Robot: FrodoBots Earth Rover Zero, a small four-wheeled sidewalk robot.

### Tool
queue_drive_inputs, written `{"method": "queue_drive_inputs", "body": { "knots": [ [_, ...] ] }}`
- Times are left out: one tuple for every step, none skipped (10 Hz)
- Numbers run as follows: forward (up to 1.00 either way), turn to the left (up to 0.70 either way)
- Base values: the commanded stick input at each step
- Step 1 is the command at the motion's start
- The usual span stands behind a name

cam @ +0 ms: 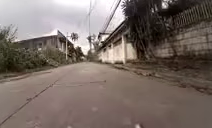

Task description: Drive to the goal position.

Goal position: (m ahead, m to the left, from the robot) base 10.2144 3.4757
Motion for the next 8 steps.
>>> {"method": "queue_drive_inputs", "body": {
  "knots": [
    [0.51, 0.10],
    [0.51, 0.13],
    [0.47, 0.49],
    [0.47, 0.03],
    [0.48, 0.03],
    [0.47, 0.03],
    [0.46, 0.03],
    [0.43, 0.03]
  ]
}}
